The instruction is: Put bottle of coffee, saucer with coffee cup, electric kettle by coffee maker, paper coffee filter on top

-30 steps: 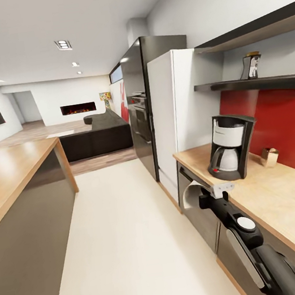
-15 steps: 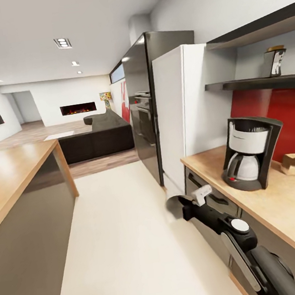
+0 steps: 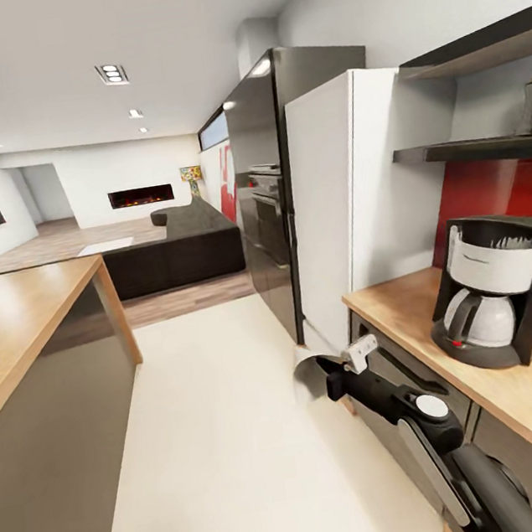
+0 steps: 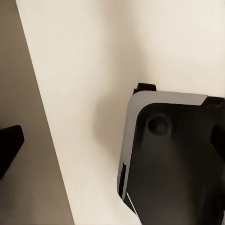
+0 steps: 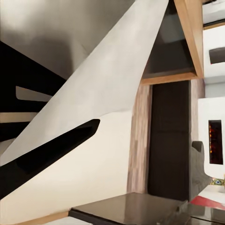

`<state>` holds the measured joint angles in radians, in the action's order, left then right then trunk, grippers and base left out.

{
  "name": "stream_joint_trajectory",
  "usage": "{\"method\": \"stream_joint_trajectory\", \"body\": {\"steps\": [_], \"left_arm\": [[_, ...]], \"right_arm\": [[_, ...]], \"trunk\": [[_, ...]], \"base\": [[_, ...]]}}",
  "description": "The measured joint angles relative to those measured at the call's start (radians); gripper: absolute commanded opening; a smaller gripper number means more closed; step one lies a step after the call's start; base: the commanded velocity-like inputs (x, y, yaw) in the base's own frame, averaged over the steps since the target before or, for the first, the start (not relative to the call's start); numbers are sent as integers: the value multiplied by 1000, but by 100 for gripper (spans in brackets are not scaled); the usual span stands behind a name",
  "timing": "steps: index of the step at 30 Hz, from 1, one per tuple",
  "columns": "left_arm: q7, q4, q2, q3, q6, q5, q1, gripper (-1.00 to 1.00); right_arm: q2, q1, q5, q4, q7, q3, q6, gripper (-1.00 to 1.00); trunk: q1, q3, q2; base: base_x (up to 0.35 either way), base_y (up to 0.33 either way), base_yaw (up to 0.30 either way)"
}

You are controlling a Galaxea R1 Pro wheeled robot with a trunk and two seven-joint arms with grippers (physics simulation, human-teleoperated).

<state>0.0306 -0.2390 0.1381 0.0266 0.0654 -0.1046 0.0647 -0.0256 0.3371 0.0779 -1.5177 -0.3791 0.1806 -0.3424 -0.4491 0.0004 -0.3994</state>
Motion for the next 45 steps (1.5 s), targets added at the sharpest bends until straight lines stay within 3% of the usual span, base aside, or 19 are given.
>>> {"method": "stream_joint_trajectory", "body": {"steps": [37,45], "left_arm": [[0,0,-1,-1,0,0,0,100],[0,0,-2,-1,0,0,0,100]], "right_arm": [[0,0,0,2,-6,0,2,-100],[0,0,0,1,-6,0,2,-100]], "trunk": [[0,0,0],[0,0,0]], "base": [[338,145,0],[338,141,-157]]}}
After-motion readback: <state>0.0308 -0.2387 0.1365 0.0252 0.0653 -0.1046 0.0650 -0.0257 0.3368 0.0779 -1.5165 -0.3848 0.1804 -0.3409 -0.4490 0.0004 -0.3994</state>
